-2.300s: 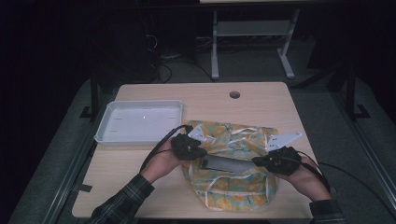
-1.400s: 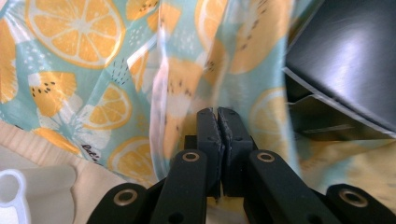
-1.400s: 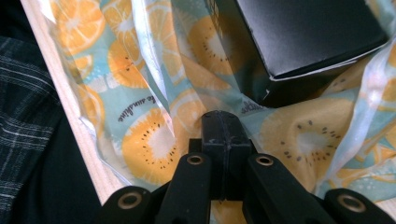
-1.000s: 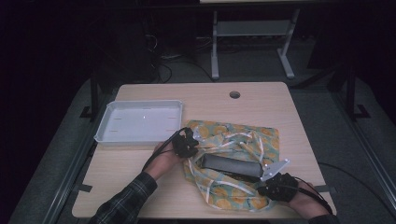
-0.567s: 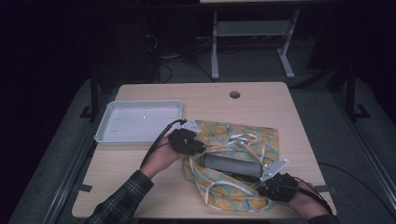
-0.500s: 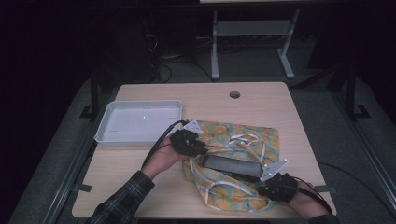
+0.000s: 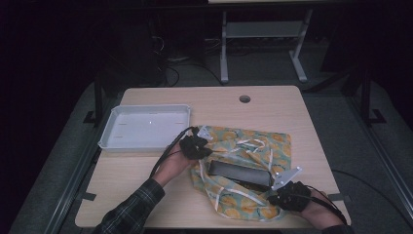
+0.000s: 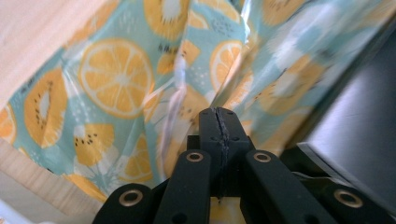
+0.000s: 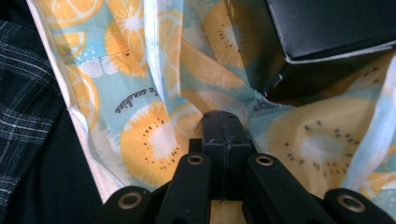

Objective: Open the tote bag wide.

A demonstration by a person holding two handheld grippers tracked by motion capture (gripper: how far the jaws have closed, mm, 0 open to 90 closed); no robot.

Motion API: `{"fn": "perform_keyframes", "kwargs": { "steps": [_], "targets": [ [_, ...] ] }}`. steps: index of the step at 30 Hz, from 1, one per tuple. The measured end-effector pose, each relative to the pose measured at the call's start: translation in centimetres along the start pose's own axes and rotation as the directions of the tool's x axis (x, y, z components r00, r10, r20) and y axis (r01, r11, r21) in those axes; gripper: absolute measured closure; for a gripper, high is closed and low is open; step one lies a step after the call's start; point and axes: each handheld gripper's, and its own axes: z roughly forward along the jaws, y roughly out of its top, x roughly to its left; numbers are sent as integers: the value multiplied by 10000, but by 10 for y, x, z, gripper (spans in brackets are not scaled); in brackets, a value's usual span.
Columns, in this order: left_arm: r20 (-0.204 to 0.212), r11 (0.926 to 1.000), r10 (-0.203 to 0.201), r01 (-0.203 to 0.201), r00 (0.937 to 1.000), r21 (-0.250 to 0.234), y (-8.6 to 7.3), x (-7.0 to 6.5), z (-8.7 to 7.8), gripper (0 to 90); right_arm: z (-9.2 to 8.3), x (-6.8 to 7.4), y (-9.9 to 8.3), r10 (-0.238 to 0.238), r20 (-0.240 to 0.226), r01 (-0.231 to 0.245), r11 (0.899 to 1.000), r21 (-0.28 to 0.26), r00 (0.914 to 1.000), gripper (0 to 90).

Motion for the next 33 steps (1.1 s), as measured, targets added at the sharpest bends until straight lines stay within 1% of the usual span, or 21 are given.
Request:
{"fn": "perform_keyframes", "kwargs": {
  "steps": [3,4,5,6,7,8,9,10,12,14,16,17,18,21,22,24,25,27,29,31,33],
  "targets": [
    [-381,9994,253,-244,9990,234,-1,1,8,899,0,1,0,-44,31,44,10000,-17,10000,897],
    [-452,9994,263,-251,9986,257,-1,2,10,899,0,2,1,60,25,-60,10000,28,10000,897],
    [-497,9992,253,-237,9984,315,-1,3,12,899,1,3,1,-30,32,30,10000,-25,10000,897],
    [-581,9992,268,-250,9979,315,-2,4,15,898,1,4,2,29,0,-29,10000,19,10000,897],
    [-564,9991,245,-225,9981,348,-2,5,16,898,2,4,3,-161,58,161,9999,-13,9999,897],
    [-508,9994,146,-131,9986,308,-2,7,16,898,2,5,4,-208,63,208,9998,-17,9998,897],
    [-372,9998,-10,16,9993,175,-2,8,14,897,3,6,5,-161,35,161,9999,6,9999,897],
    [-266,9999,-122,122,9996,-1,-2,9,11,895,3,6,6,-269,86,269,9996,11,9996,897],
    [-12,9980,-445,444,9990,-453,-1,11,1,872,4,6,6,-302,96,302,9995,1,9995,897],
    [345,9952,-650,673,9973,-716,0,13,-10,826,3,7,6,-253,92,253,9997,-2,9996,896],
    [614,9911,-741,803,9954,-1059,1,12,-21,770,3,7,6,-211,99,211,9998,-40,9997,895],
    [715,9913,-638,715,9954,-1109,1,12,-27,747,2,6,7,-173,150,175,9998,-98,9997,892],
    [868,9878,-712,823,9937,-1324,2,10,-33,727,0,7,7,-49,131,51,9998,-182,9999,879],
    [922,9848,-543,686,9943,-1599,4,3,-47,717,-6,7,8,154,165,-147,9989,-451,9997,835],
    [918,9844,-463,611,9947,-1652,4,1,-50,719,-8,7,8,203,187,-193,9984,-532,9996,821],
    [968,9831,-326,493,9948,-1762,4,-5,-57,760,-11,7,8,281,178,-269,9976,-645,9994,787],
    [1020,9840,-190,367,9946,-1745,4,-8,-60,786,-13,7,8,335,200,-320,9971,-686,9992,768],
    [1150,9838,-59,264,9934,-1772,2,-16,-65,854,-17,7,8,415,181,-398,9955,-862,9990,734],
    [1405,9852,88,155,9900,-1708,0,-25,-69,895,-23,6,8,502,165,-482,9932,-1056,9986,710],
    [1558,9849,124,149,9877,-1726,-3,-32,-70,895,-29,6,8,500,172,-475,9910,-1248,9986,685],
    [1680,9865,229,51,9855,-1640,-7,-39,-70,896,-34,5,9,537,162,-509,9886,-1419,9984,666]
  ]
}}
